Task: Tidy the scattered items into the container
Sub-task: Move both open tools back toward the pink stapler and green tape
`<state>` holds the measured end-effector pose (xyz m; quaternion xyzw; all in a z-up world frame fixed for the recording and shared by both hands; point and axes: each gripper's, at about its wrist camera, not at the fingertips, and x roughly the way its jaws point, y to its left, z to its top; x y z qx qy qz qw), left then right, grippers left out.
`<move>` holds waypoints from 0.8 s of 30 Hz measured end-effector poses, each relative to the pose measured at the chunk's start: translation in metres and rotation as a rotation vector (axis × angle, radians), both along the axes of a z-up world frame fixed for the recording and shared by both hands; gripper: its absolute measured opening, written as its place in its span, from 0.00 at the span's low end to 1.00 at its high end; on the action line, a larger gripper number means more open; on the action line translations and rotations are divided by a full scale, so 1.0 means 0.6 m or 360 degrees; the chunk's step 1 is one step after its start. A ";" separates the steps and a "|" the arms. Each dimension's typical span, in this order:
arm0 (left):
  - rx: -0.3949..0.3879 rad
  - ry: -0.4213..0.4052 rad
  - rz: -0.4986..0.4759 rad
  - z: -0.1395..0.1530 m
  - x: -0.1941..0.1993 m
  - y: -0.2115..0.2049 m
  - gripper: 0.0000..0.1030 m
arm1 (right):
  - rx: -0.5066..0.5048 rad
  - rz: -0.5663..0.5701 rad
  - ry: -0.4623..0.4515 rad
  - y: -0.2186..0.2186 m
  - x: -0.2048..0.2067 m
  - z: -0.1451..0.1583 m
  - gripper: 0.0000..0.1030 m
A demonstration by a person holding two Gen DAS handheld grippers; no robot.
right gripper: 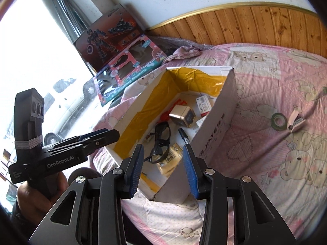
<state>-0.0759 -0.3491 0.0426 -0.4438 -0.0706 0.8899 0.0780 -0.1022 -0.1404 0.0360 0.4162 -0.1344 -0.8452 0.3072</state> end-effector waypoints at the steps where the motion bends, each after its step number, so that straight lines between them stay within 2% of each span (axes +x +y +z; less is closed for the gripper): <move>1: -0.0006 0.0001 -0.0009 0.002 0.002 0.006 0.40 | -0.0015 -0.0017 -0.0010 0.012 0.003 -0.005 0.43; 10: -0.0030 0.0017 -0.0114 0.015 0.022 0.077 0.40 | -0.0191 -0.0178 -0.0101 0.107 0.019 -0.034 0.42; 24: 0.0019 -0.0051 -0.0343 -0.003 0.023 0.208 0.47 | -0.0277 -0.0521 -0.0203 0.248 0.006 -0.063 0.42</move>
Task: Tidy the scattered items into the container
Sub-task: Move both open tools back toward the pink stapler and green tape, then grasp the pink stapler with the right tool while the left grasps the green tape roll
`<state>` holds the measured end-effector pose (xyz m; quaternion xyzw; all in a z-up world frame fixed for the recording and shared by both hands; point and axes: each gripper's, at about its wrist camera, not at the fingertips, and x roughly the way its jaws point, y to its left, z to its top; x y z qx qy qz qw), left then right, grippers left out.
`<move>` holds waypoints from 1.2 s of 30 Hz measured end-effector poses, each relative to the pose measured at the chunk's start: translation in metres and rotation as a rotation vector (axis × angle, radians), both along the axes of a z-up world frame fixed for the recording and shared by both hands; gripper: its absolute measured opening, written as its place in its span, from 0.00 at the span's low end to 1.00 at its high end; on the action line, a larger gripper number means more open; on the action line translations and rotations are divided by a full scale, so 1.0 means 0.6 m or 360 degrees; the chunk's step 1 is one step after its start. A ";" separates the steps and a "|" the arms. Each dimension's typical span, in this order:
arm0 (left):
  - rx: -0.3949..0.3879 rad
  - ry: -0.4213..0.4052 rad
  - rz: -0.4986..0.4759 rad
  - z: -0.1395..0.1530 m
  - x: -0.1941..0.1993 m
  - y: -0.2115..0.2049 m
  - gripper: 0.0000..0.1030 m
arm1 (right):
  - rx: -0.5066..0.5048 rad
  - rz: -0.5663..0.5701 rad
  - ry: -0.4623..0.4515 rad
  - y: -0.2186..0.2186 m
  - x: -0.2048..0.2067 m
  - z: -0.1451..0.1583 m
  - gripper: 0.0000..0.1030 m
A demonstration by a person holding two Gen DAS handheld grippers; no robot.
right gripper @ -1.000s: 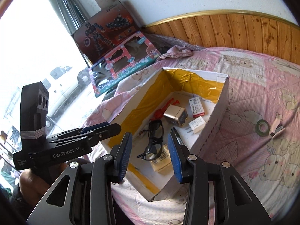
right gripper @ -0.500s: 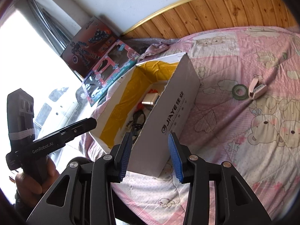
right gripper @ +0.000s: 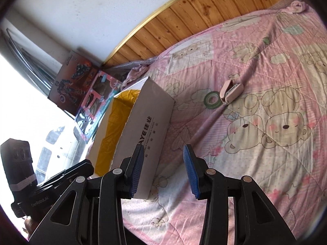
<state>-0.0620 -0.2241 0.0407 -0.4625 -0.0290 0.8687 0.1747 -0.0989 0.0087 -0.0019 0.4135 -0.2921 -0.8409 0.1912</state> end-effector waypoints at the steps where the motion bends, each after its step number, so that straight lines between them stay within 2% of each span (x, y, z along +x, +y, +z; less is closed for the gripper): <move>1: 0.0000 -0.0006 -0.0019 -0.002 -0.003 0.010 0.47 | 0.0000 -0.0015 -0.0008 0.005 -0.002 -0.003 0.42; 7: 0.0021 -0.0056 -0.0110 -0.024 -0.031 0.065 0.48 | 0.0008 -0.0101 -0.0066 0.034 -0.027 -0.024 0.42; 10: 0.0057 -0.0097 -0.0132 -0.039 -0.048 0.083 0.48 | 0.0071 -0.0164 -0.0090 0.051 -0.055 -0.032 0.42; 19: 0.0159 -0.0191 -0.0152 -0.080 -0.116 0.125 0.48 | 0.0303 -0.0197 -0.0171 0.060 -0.195 -0.082 0.27; 22: 0.0191 -0.0214 -0.0144 -0.090 -0.140 0.131 0.48 | 0.0420 -0.0204 -0.0202 0.054 -0.244 -0.107 0.19; 25: 0.0218 -0.0241 -0.0129 -0.101 -0.160 0.134 0.48 | 0.0539 -0.0190 -0.0231 0.049 -0.279 -0.138 0.16; 26: 0.0224 -0.0251 -0.0125 -0.106 -0.165 0.134 0.48 | 0.0560 -0.0182 -0.0214 0.051 -0.282 -0.144 0.07; 28: 0.0234 -0.0271 -0.0120 -0.115 -0.176 0.134 0.48 | 0.0615 -0.0154 -0.0197 0.054 -0.278 -0.144 0.04; 31: 0.0265 -0.0290 -0.0097 -0.127 -0.188 0.134 0.48 | 0.0599 -0.0176 -0.0261 0.078 -0.256 -0.150 0.10; 36: 0.0304 -0.0326 -0.0094 -0.147 -0.200 0.142 0.48 | 0.0535 -0.0222 -0.0291 0.104 -0.230 -0.162 0.11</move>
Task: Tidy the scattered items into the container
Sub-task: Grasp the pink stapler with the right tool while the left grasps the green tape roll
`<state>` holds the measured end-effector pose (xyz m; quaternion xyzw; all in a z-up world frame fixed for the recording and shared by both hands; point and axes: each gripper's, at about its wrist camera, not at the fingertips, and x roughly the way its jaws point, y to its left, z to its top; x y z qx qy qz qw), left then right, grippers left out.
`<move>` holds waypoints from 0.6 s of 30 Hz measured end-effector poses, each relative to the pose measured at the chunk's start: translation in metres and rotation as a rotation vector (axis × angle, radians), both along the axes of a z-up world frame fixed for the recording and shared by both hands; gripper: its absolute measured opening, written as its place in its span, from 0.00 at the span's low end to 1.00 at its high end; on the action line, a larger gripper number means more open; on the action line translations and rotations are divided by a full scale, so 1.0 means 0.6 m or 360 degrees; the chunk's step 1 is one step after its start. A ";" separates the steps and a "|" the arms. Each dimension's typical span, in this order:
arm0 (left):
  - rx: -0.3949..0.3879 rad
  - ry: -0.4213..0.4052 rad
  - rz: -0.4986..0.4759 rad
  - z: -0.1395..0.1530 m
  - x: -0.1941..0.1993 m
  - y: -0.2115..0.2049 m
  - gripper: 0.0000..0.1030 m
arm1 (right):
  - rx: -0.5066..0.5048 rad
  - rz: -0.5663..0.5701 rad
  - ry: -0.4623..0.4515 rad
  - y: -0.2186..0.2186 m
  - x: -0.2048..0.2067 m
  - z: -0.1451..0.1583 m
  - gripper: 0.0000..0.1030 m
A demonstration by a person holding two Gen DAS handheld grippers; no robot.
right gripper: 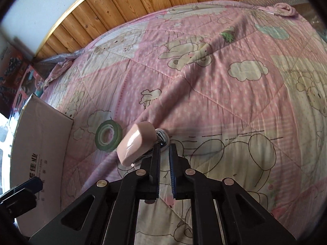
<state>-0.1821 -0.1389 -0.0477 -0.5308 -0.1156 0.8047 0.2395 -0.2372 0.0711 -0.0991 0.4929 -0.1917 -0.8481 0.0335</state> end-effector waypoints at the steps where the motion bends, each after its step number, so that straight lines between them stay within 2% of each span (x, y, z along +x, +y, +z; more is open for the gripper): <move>1: -0.0004 -0.0006 -0.0001 -0.003 -0.001 0.001 0.48 | -0.0014 -0.0020 0.0008 0.003 0.004 0.005 0.11; 3: -0.0003 -0.0007 0.0000 -0.004 -0.001 0.000 0.48 | -0.0071 -0.0098 0.0022 0.012 0.017 0.015 0.12; 4: 0.0000 -0.0003 0.0004 -0.003 -0.002 -0.002 0.48 | -0.0113 -0.0157 0.0026 0.017 0.025 0.018 0.16; 7: 0.0012 0.0007 0.0045 -0.001 -0.009 -0.014 0.48 | -0.0210 -0.0334 0.0095 0.022 0.053 0.034 0.46; 9: 0.0023 0.0007 0.0083 -0.001 -0.015 -0.023 0.48 | -0.0244 -0.0365 0.0132 0.010 0.053 0.043 0.48; 11: 0.0032 0.0012 0.0112 0.001 -0.020 -0.032 0.48 | -0.0239 -0.0322 0.0138 -0.014 0.038 0.047 0.52; 14: 0.0041 0.0020 0.0130 0.003 -0.030 -0.034 0.48 | -0.0089 -0.0302 0.0074 -0.047 0.003 0.031 0.53; 16: 0.0031 0.0018 0.0126 0.002 -0.039 -0.026 0.48 | -0.0053 -0.0337 0.0000 -0.050 -0.015 0.005 0.52; 18: 0.0011 0.0024 0.0113 0.000 -0.049 -0.011 0.48 | -0.0109 -0.0332 -0.0018 -0.039 -0.018 -0.010 0.36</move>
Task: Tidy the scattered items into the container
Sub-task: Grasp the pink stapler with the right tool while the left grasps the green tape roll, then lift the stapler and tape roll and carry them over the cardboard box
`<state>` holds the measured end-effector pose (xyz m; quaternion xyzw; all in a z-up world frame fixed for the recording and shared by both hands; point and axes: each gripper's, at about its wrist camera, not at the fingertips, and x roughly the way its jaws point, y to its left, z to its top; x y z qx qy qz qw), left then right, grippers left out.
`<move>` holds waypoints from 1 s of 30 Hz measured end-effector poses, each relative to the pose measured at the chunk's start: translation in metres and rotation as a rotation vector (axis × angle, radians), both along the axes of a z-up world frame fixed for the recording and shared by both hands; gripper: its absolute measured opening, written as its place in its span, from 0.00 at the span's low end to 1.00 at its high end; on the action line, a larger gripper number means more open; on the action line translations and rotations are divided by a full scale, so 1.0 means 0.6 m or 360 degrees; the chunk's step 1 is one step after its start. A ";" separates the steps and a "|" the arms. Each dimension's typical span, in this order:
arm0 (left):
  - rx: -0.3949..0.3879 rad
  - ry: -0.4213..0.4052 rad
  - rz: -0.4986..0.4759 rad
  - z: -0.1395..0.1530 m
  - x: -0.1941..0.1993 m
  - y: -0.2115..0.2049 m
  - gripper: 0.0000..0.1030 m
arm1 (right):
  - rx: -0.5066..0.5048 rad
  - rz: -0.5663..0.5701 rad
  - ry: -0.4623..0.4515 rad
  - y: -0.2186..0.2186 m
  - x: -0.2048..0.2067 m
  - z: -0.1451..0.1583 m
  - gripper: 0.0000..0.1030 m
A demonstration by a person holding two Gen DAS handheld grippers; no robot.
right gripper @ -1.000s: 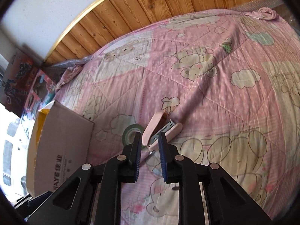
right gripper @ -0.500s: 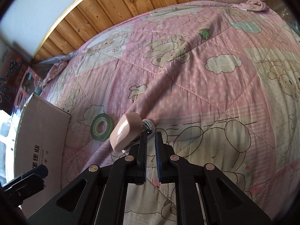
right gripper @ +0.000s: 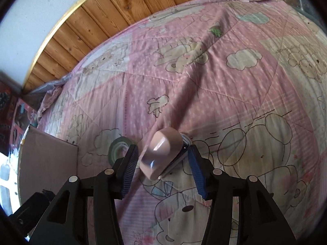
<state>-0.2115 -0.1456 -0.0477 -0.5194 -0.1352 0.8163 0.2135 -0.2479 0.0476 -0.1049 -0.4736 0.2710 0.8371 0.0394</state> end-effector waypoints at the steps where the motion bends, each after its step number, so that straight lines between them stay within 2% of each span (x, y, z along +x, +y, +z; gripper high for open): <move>1: -0.0015 0.0001 -0.0013 -0.003 -0.005 0.010 0.50 | 0.0011 0.0020 -0.0003 0.004 0.002 0.003 0.28; 3: -0.0049 0.0005 -0.0053 -0.012 -0.016 0.032 0.58 | 0.0053 0.0069 0.0003 0.016 0.010 0.012 0.26; 7: -0.0173 0.0030 -0.0047 -0.042 -0.038 0.069 0.58 | 0.0158 0.0156 0.0002 0.058 0.036 0.038 0.26; 9: -0.0220 -0.0010 -0.0044 -0.070 -0.052 0.083 0.58 | 0.0179 0.0183 -0.0018 0.081 0.050 0.047 0.26; 14: -0.0306 -0.0050 -0.0025 -0.129 -0.078 0.111 0.58 | 0.0189 0.0249 -0.0056 0.090 0.076 0.027 0.26; 17: -0.0329 0.0064 -0.0042 -0.131 -0.076 0.124 0.61 | 0.0205 0.0272 -0.0057 0.082 0.069 0.008 0.26; 19: -0.0360 0.0132 -0.0064 -0.131 -0.075 0.129 0.48 | 0.0208 0.0288 -0.0044 0.082 0.061 0.011 0.26; 21: -0.0378 0.0168 -0.0092 -0.132 -0.073 0.131 0.48 | 0.0204 0.0283 -0.0029 0.087 0.055 0.014 0.26; 26: -0.0338 0.0178 -0.0070 -0.121 -0.067 0.116 0.47 | 0.0156 0.0270 -0.0002 0.096 0.056 0.021 0.26; 30: -0.0374 0.0211 -0.0086 -0.099 -0.053 0.122 0.47 | 0.0116 0.0292 0.0015 0.090 0.057 0.026 0.26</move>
